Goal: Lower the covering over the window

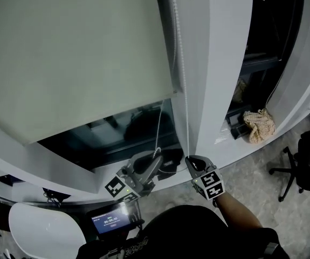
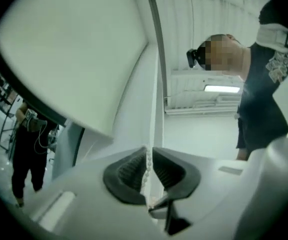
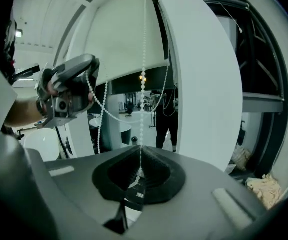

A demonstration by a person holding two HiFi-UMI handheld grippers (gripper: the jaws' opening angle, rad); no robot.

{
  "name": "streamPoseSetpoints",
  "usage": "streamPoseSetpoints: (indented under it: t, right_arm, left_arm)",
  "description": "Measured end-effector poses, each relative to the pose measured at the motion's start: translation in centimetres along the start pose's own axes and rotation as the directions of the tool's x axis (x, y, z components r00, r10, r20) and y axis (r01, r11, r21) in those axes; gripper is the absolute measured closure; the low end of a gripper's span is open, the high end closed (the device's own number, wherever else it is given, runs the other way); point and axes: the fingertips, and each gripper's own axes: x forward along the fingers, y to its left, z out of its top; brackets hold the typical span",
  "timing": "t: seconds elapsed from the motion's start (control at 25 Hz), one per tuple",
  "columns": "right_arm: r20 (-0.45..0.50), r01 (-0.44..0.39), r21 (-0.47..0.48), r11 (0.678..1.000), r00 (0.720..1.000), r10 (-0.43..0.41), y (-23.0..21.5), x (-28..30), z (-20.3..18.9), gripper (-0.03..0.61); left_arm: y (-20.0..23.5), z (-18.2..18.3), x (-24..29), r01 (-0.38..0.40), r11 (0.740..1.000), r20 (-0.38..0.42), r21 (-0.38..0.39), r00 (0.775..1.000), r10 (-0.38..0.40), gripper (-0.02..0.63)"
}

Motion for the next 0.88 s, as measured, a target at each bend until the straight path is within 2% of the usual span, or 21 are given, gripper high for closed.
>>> streamPoseSetpoints:
  t: [0.12, 0.24, 0.32, 0.4, 0.44, 0.48, 0.56, 0.6, 0.64, 0.68, 0.72, 0.8, 0.84, 0.88]
  right_arm:
    - [-0.002, 0.023, 0.003, 1.0, 1.0, -0.023, -1.0, -0.4, -0.2, 0.569]
    - [-0.007, 0.048, 0.028, 0.998, 0.999, -0.048, -2.7, -0.8, -0.4, 0.569]
    - [-0.009, 0.058, 0.043, 0.997, 0.998, -0.057, -3.2, -1.1, -0.5, 0.569]
    - [-0.008, 0.059, 0.052, 0.997, 0.998, -0.059, -3.2, -1.5, -0.6, 0.569]
    - [-0.006, 0.059, 0.054, 0.997, 0.998, -0.058, -3.3, -1.6, -0.6, 0.569]
    - [-0.005, 0.058, 0.056, 0.997, 0.998, -0.058, -3.4, -1.7, -0.6, 0.569]
    - [-0.007, 0.058, 0.054, 0.997, 0.998, -0.058, -3.4, -1.4, -0.4, 0.569]
    - [-0.01, 0.057, 0.053, 0.997, 0.998, -0.056, -3.3, -1.3, -0.4, 0.569]
    - [-0.014, 0.054, 0.053, 0.997, 0.998, -0.054, -3.3, -1.2, -0.5, 0.569]
    - [-0.016, 0.05, 0.056, 0.997, 0.999, -0.049, -3.3, -1.3, -0.5, 0.568]
    - [-0.016, 0.045, 0.06, 0.997, 0.999, -0.044, -3.2, -1.4, -0.5, 0.568]
    - [-0.017, 0.036, 0.061, 0.997, 0.999, -0.035, -2.9, -1.4, -0.5, 0.568]
    - [-0.018, 0.033, 0.055, 0.998, 0.999, -0.032, -2.6, -1.4, -0.5, 0.568]
    - [-0.019, 0.032, 0.045, 0.998, 0.999, -0.032, -2.4, -1.2, -0.5, 0.568]
  left_arm:
    - [1.9, 0.0, 0.4, -0.017, 1.0, -0.056, 0.0, 0.998, 0.017, 0.585]
    - [3.7, -0.2, 0.0, -0.027, 0.999, -0.057, -0.029, 0.998, 0.025, 0.526]
    - [4.3, -0.2, -0.6, 0.023, 0.996, -0.071, -0.09, 0.997, -0.029, 0.459]
    - [3.6, -0.8, -1.3, 0.116, 0.976, -0.128, -0.184, 0.982, -0.141, 0.451]
    - [2.9, -1.4, -1.6, 0.166, 0.959, -0.174, -0.231, 0.962, -0.209, 0.447]
    - [2.2, -2.2, -1.9, 0.211, 0.939, -0.229, -0.273, 0.933, -0.276, 0.407]
    - [0.8, -4.1, -2.8, 0.265, 0.902, -0.36, -0.341, 0.85, -0.386, 0.391]
    - [0.5, -5.3, -3.5, 0.267, 0.896, -0.426, -0.355, 0.807, -0.409, 0.375]
    - [0.8, -6.4, -4.1, 0.255, 0.902, -0.48, -0.347, 0.778, -0.405, 0.37]
    - [1.4, -7.1, -4.7, 0.233, 0.916, -0.512, -0.326, 0.772, -0.378, 0.368]
    - [2.3, -7.3, -4.9, 0.204, 0.933, -0.518, -0.296, 0.786, -0.337, 0.365]
    - [3.5, -5.8, -4.6, 0.147, 0.96, -0.48, -0.238, 0.841, -0.248, 0.365]
    - [3.8, -4.8, -4.5, 0.132, 0.966, -0.459, -0.222, 0.86, -0.223, 0.365]
    - [4.0, -4.2, -4.7, 0.128, 0.967, -0.459, -0.222, 0.861, -0.22, 0.359]
